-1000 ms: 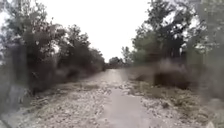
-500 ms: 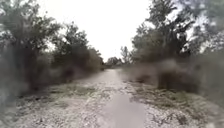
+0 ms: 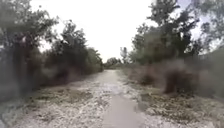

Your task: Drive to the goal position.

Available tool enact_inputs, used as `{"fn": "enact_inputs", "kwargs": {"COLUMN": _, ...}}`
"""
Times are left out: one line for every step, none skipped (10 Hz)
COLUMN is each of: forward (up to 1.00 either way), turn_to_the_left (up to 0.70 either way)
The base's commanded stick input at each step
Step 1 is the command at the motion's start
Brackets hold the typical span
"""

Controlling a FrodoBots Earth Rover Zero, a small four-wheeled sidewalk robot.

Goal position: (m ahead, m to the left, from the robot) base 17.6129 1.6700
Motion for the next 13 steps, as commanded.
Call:
{"fn": "enact_inputs", "kwargs": {"forward": 0.7, "turn_to_the_left": 0.0}}
{"fn": "enact_inputs", "kwargs": {"forward": 0.7, "turn_to_the_left": 0.0}}
{"fn": "enact_inputs", "kwargs": {"forward": 0.7, "turn_to_the_left": 0.0}}
{"fn": "enact_inputs", "kwargs": {"forward": 0.7, "turn_to_the_left": 0.0}}
{"fn": "enact_inputs", "kwargs": {"forward": 0.7, "turn_to_the_left": 0.0}}
{"fn": "enact_inputs", "kwargs": {"forward": 0.7, "turn_to_the_left": 0.0}}
{"fn": "enact_inputs", "kwargs": {"forward": 0.7, "turn_to_the_left": 0.0}}
{"fn": "enact_inputs", "kwargs": {"forward": 0.7, "turn_to_the_left": 0.1}}
{"fn": "enact_inputs", "kwargs": {"forward": 0.7, "turn_to_the_left": 0.27}}
{"fn": "enact_inputs", "kwargs": {"forward": 0.7, "turn_to_the_left": 0.35}}
{"fn": "enact_inputs", "kwargs": {"forward": 0.7, "turn_to_the_left": 0.32}}
{"fn": "enact_inputs", "kwargs": {"forward": 0.7, "turn_to_the_left": 0.0}}
{"fn": "enact_inputs", "kwargs": {"forward": 0.7, "turn_to_the_left": 0.0}}
